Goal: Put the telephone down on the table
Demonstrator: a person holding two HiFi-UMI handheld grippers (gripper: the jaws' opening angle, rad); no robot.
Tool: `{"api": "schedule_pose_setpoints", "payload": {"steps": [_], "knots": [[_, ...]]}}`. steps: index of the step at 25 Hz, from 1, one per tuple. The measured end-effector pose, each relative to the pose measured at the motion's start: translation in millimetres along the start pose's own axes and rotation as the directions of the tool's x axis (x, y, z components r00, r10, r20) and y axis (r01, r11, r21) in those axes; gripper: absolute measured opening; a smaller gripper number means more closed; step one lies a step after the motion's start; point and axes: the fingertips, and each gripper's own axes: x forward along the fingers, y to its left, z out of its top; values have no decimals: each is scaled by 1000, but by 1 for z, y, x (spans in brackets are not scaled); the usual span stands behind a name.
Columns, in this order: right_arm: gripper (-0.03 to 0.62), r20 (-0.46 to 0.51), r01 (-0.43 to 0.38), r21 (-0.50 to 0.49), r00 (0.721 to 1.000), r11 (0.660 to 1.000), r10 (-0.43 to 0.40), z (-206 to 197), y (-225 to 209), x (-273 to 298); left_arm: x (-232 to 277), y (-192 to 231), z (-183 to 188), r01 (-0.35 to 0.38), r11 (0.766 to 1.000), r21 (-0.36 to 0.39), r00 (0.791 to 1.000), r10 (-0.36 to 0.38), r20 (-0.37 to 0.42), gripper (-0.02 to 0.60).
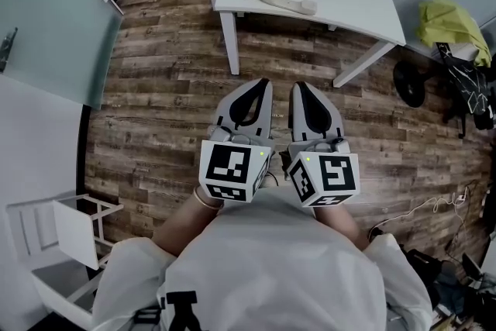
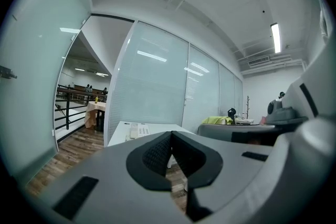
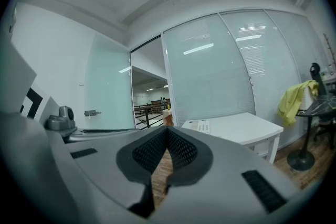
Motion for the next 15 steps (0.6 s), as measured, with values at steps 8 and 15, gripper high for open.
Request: {"api": "schedule_pose_setpoints", "payload": {"steps": [8, 15], "knots": [[26, 13, -1, 0, 1000, 1000, 1, 1, 7, -6, -9, -1, 4, 10, 1000, 11, 1000, -10, 11, 5], [26, 16, 2, -1, 1000, 1000, -2, 2, 11, -7, -12, -1, 5, 17, 1000, 11, 1000, -17, 15, 5]]}}
